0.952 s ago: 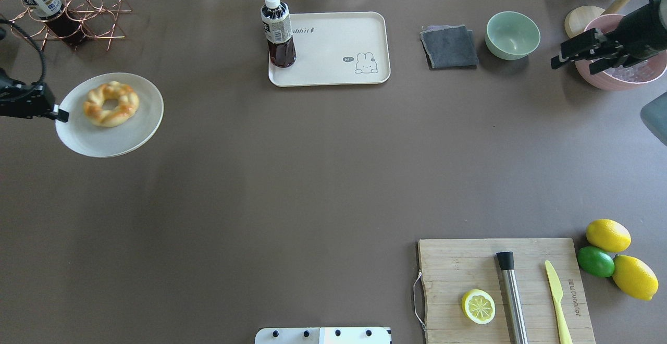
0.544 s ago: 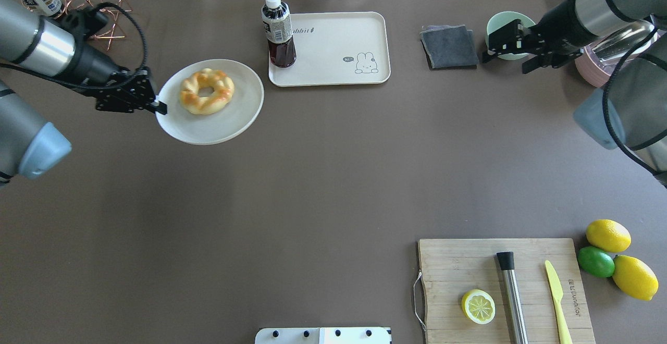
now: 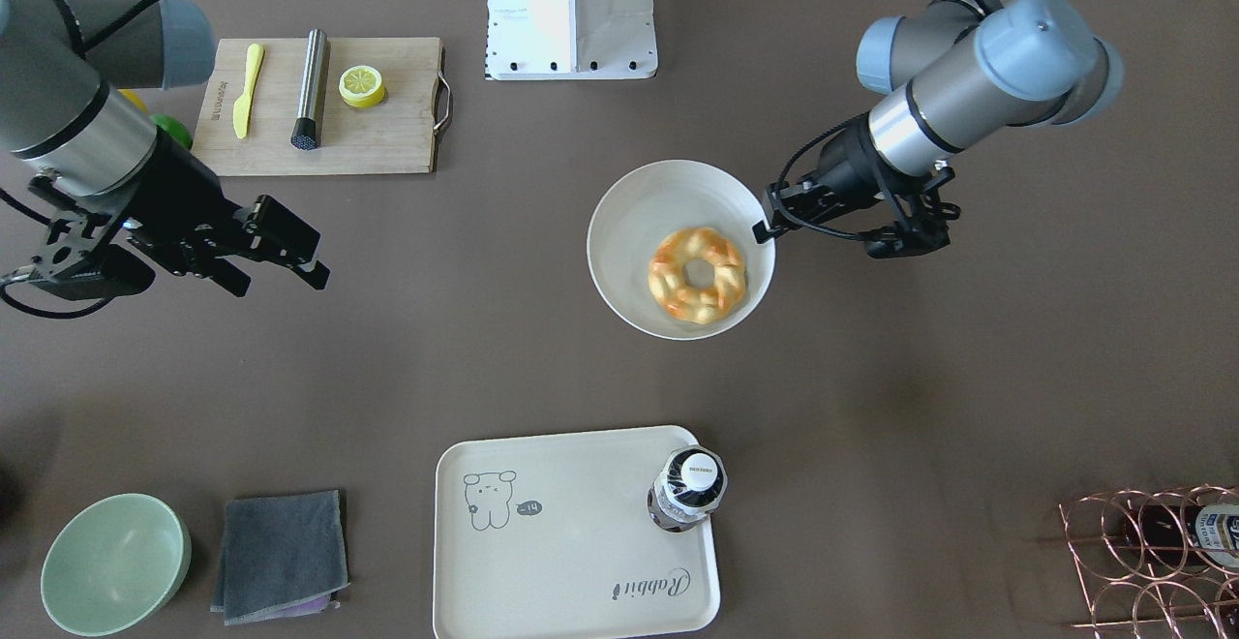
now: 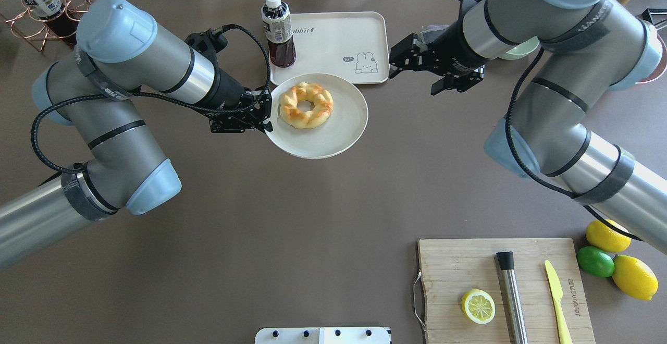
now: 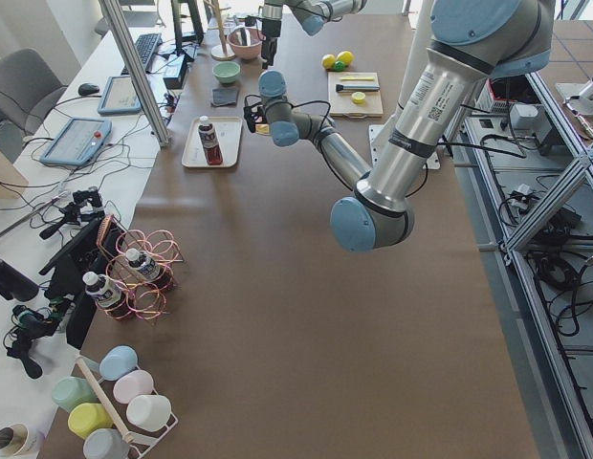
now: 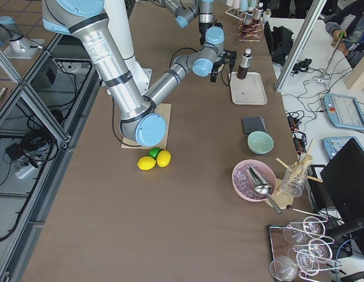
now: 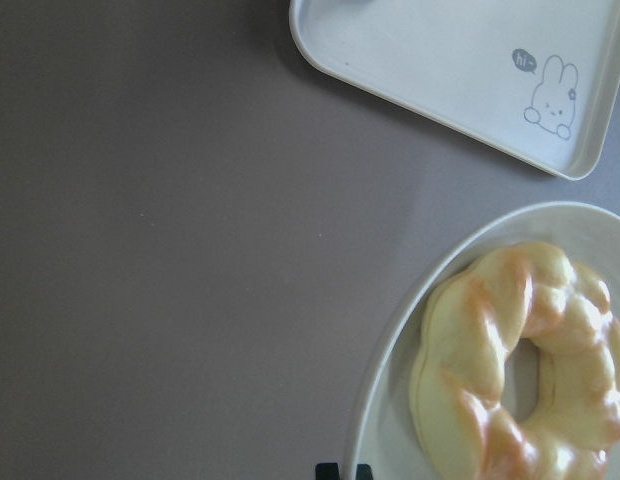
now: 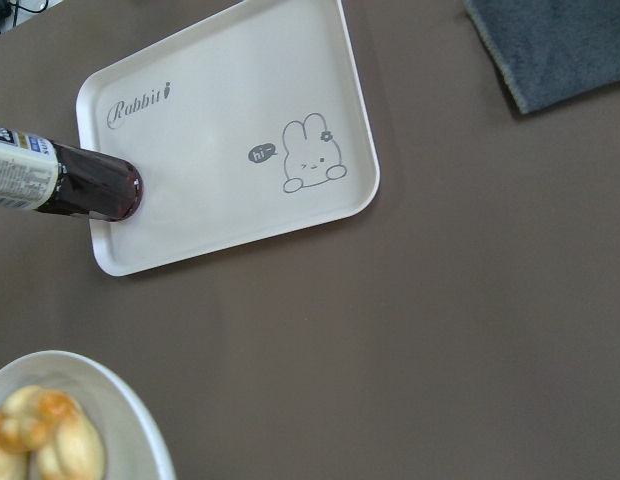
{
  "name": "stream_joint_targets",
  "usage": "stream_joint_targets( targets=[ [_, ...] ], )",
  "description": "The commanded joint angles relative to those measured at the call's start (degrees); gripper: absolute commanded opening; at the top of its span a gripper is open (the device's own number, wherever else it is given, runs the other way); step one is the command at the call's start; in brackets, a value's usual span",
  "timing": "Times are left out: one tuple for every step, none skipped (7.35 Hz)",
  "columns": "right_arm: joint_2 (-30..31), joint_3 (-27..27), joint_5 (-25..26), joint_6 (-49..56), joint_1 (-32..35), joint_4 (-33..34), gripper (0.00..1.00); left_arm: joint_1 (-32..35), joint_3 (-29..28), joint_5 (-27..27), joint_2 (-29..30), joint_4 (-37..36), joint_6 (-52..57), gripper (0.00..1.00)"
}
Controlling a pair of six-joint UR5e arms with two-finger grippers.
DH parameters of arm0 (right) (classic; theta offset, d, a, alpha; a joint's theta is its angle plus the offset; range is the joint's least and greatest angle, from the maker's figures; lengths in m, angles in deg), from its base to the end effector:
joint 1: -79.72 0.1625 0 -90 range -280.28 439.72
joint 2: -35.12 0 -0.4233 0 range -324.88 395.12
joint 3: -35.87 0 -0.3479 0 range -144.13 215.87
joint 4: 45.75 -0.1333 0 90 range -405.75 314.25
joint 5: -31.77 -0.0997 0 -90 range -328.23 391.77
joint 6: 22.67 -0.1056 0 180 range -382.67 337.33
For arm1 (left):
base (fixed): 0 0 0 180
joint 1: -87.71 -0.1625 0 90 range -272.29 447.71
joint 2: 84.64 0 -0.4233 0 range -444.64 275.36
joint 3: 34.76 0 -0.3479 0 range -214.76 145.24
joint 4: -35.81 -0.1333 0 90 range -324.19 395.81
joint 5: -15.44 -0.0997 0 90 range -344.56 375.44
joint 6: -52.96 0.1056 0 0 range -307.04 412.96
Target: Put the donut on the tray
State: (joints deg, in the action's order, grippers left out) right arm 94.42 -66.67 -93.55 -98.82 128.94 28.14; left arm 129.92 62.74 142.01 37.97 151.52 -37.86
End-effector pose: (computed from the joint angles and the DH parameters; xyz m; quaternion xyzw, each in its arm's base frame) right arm -0.3336 -0.4974 0.2463 0.0221 -0.5399 0.1084 0.8344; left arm 0.4063 -0.4636 0.2387 -0.0641 0.5757 -0.1338 0.8041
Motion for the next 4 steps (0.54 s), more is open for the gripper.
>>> stream_joint_targets(
  targets=[
    [-4.5,-1.6,4.7,-4.4,-5.6,4.6,0.90,-1.6,0.0,-1.5,2.4,-0.9,-1.2,0.00],
    [-4.4,-1.5,6.4,-4.5,-7.5,4.6,0.89,-1.6,0.1,-1.5,2.5,-0.9,-1.2,0.00],
    [-4.5,-1.5,6.8,-4.7,-8.3,4.7,0.87,-1.6,0.1,-1.4,2.8,-0.8,-1.7,0.00],
    [-4.0,-1.5,6.9,-4.7,-8.6,4.6,0.79,-1.5,0.4,-1.4,3.0,-0.8,-2.1,0.00]
  ],
)
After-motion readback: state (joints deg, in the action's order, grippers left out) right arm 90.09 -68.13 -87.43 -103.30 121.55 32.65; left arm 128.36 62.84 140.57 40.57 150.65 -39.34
